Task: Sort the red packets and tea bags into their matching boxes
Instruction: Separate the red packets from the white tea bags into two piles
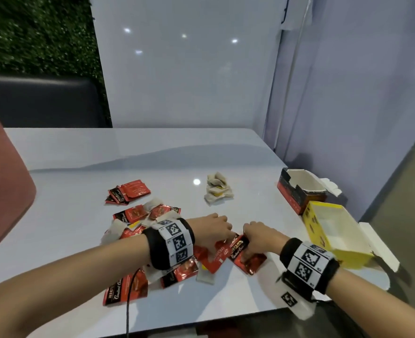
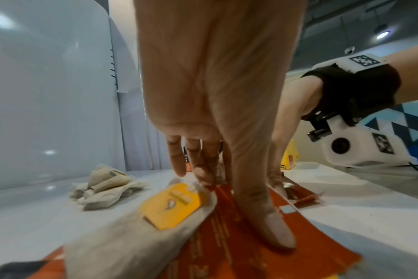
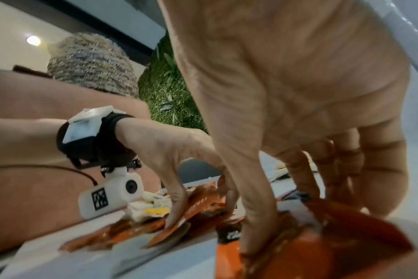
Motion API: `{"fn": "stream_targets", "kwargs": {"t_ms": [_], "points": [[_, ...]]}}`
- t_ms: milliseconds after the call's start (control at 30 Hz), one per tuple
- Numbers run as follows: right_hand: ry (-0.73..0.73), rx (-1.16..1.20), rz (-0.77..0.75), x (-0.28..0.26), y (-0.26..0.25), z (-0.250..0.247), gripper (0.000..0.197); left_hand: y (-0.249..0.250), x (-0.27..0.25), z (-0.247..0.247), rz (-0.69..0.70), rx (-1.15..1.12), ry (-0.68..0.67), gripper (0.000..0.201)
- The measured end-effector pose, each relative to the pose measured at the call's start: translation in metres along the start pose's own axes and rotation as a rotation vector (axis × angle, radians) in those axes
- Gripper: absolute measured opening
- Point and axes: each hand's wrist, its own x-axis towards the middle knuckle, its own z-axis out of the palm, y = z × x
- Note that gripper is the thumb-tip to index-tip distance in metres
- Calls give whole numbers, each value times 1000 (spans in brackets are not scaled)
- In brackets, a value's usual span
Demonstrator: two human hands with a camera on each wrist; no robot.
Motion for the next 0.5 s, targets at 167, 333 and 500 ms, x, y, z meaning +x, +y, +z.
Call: {"fn": "stream_targets", "kwargs": {"t_ms": [167, 333, 500], "points": [[9, 173, -18, -2, 2, -7, 46, -28, -31, -16, -88, -494, 226, 26], [135, 428, -2, -10, 21, -20, 32, -83, -62, -29, -387, -924, 507, 21], [262, 711, -10, -24, 35, -27, 27, -95, -36, -10, -502, -639, 192, 39]]}}
